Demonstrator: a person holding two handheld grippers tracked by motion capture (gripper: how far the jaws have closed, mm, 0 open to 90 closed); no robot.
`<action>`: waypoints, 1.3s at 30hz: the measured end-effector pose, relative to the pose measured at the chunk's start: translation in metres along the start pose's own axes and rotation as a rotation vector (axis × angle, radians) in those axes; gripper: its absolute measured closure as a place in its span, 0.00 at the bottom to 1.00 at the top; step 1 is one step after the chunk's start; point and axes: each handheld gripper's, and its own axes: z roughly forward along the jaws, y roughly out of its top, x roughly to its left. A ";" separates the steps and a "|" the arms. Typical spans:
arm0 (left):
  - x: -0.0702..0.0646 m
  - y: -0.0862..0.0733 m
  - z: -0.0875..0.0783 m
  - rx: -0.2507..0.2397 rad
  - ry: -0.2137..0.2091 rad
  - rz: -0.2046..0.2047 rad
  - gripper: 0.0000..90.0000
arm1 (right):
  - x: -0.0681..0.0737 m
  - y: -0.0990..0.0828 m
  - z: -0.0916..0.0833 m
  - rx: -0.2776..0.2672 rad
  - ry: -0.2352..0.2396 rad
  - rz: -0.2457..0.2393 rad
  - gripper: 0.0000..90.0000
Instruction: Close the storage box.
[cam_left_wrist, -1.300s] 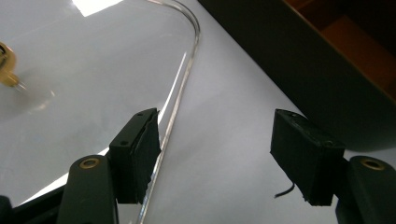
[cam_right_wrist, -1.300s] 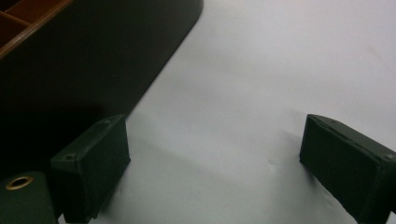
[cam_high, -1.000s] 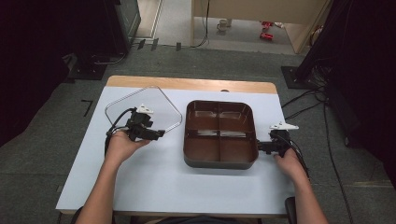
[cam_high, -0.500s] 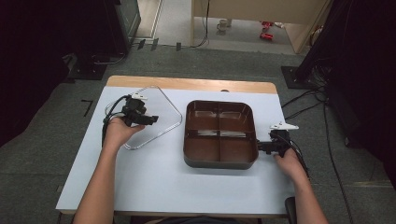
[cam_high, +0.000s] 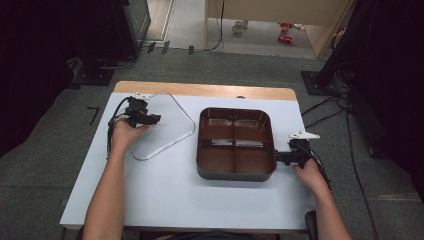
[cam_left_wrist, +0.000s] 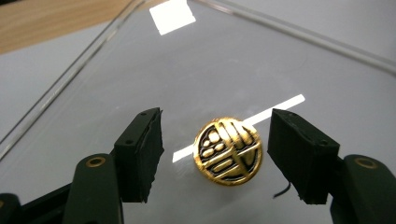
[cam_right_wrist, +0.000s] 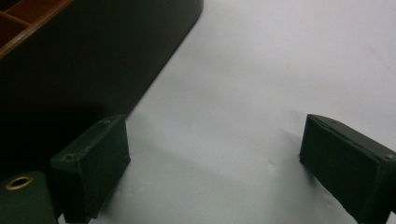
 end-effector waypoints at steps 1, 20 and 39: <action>0.000 -0.002 0.002 0.008 -0.002 -0.001 0.42 | 0.000 0.000 0.000 0.000 0.000 0.000 0.09; -0.002 0.001 -0.033 -0.093 -0.031 -0.002 0.66 | 0.000 0.000 0.000 0.000 0.000 0.000 0.09; -0.092 0.065 -0.102 -0.249 -0.232 0.184 0.66 | 0.000 0.000 0.000 0.000 0.000 0.001 0.09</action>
